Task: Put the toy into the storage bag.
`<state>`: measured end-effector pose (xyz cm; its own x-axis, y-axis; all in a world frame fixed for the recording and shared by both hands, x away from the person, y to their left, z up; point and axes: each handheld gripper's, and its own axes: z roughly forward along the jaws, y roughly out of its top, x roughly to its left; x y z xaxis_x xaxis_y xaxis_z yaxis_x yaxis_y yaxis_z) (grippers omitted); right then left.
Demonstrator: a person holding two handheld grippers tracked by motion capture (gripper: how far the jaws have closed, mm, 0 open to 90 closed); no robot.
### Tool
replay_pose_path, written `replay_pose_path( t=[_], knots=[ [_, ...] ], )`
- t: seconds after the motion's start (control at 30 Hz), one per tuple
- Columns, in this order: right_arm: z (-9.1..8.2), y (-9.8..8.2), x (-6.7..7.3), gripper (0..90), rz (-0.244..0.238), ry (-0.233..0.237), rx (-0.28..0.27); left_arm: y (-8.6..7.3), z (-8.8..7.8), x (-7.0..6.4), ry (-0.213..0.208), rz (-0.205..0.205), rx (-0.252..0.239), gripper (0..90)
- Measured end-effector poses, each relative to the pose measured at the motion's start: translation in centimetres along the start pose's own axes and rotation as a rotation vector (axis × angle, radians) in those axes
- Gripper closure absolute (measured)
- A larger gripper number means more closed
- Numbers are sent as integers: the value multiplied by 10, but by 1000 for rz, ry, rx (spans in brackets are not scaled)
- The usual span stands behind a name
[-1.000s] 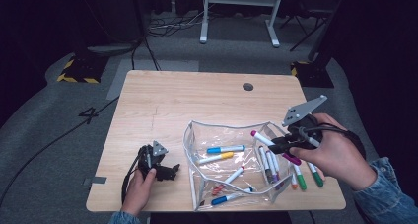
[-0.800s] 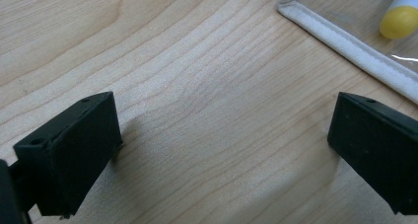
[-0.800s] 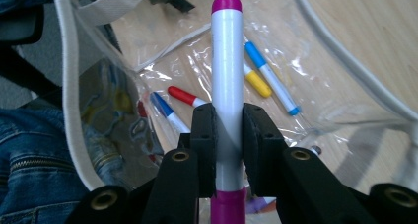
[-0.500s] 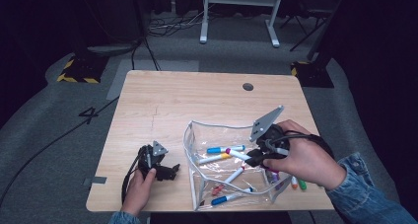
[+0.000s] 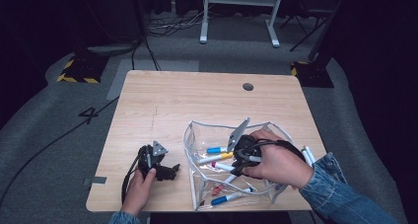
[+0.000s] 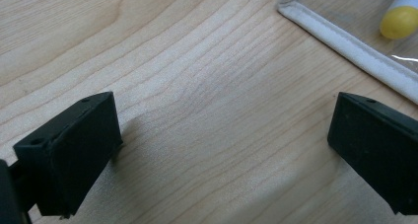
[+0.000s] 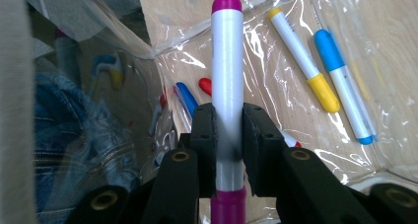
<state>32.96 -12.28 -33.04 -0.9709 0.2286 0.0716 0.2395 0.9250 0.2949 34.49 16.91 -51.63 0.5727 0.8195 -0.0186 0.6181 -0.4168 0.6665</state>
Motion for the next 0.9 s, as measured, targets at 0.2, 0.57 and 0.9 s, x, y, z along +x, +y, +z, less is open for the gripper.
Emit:
replay_pose_path(
  t=[0.2,0.57,0.9],
  knots=[
    [15,3,-4,771,-7,11,43,0,0,0,2,0,0,0],
    [44,-2,-12,770,-22,35,118,0,0,0,-1,-1,0,0],
    [61,-4,-11,729,-101,42,192,0,0,0,1,-1,1,0]
  ],
)
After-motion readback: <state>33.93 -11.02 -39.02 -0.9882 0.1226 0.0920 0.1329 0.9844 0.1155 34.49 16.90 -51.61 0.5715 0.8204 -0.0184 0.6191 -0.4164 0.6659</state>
